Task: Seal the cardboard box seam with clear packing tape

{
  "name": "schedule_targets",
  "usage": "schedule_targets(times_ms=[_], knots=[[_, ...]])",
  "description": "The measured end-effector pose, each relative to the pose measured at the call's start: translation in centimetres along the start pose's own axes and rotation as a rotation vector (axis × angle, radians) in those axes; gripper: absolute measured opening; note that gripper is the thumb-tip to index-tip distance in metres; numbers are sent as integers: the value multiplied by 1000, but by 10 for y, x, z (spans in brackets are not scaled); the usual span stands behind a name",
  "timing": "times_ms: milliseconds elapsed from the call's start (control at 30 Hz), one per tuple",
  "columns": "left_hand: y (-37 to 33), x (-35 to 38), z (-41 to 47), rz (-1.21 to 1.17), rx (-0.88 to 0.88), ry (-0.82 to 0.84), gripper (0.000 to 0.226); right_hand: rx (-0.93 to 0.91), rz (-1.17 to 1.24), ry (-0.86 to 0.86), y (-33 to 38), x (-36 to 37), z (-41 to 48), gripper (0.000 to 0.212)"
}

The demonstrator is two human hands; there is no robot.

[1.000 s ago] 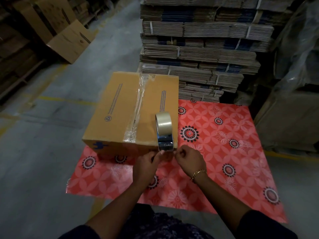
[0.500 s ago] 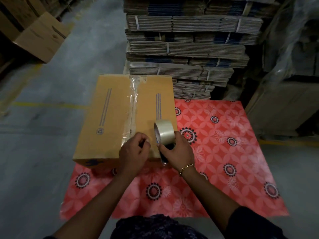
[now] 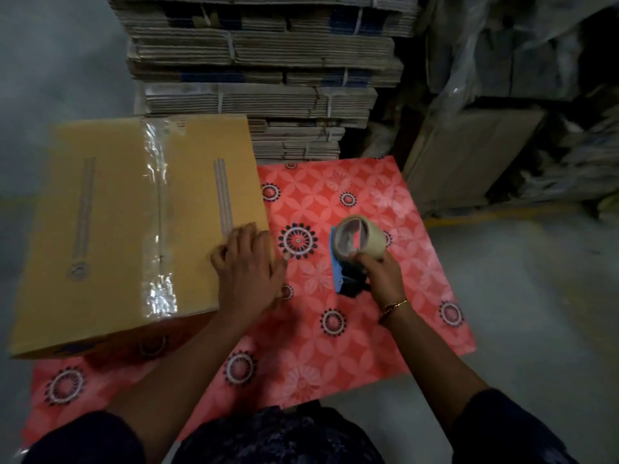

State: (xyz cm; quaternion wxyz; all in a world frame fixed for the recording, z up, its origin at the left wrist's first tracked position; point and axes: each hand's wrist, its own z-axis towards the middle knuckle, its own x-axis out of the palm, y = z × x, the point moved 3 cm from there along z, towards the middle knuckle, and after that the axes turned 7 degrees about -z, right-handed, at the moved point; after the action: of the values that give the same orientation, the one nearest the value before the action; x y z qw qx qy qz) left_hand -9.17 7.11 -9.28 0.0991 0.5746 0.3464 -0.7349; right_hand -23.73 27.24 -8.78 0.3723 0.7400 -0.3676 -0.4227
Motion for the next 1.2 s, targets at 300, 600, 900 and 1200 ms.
schedule_targets(times_ms=[300, 600, 900, 1200], knots=[[-11, 1, -2, 126, -24, -22, 54, 279, 161, -34, -53, -59, 101, 40], [-16, 0, -3, 135, -54, -53, 52, 389, 216, 138, -65, -54, 155, 34], [-16, 3, -3, 146, -56, -79, 52, 252, -121, 106, -78, -64, 166, 51], [-19, 2, -3, 148, -52, -64, 52, 268, -411, 231, -79, -78, 167, 50]])
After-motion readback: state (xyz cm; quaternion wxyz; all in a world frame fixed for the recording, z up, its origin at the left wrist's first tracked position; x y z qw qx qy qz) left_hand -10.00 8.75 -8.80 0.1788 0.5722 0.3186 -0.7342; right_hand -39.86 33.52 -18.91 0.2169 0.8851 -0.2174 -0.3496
